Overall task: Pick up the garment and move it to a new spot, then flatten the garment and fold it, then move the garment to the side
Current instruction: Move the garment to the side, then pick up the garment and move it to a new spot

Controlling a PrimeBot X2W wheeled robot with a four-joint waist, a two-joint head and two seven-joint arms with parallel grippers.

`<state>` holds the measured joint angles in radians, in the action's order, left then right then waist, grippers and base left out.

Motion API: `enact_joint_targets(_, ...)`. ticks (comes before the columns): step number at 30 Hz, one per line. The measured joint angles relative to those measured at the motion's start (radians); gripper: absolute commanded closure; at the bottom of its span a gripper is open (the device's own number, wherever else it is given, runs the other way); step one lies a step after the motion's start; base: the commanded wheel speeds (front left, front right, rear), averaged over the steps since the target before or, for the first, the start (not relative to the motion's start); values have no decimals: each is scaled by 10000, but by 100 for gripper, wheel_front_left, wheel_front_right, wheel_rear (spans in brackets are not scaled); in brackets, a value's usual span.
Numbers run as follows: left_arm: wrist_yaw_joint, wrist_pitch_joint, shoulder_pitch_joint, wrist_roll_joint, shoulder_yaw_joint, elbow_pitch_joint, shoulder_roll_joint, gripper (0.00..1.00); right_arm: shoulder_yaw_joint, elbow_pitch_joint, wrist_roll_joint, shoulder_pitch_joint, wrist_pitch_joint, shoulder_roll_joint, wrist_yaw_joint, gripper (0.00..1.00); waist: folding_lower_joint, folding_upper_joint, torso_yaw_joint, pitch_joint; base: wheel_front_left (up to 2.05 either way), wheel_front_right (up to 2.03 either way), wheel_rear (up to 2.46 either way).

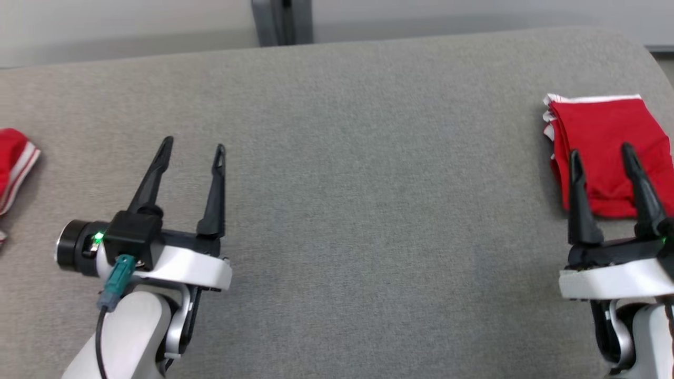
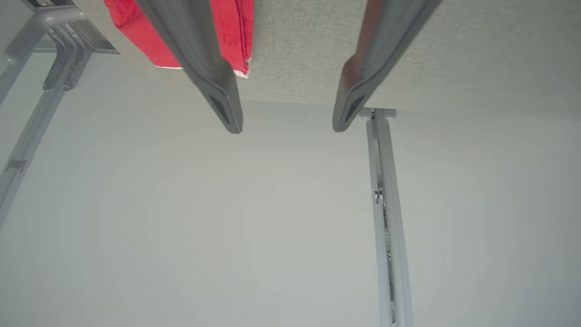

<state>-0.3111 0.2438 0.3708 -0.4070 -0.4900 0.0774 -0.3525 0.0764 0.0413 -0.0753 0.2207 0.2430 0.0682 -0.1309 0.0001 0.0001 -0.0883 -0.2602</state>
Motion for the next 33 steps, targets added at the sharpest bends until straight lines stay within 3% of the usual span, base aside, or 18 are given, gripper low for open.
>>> enact_joint_targets(6,-155,132,-745,-261,491,-52,-88,0,-485,-727,54,-759,-476,-157,-2,0,-1,0,377,674,0,0,0)
enact_joint_targets(20,-236,197,-2361,-316,1210,-351,128,0,-305,-541,-6,-2159,-936,-186,0,0,0,0,935,2217,0,0,0)
enact_joint_targets(33,646,205,-2899,-48,2780,-50,742,0,21,-523,-19,-2474,-1074,-186,0,0,0,0,949,2574,0,0,0)
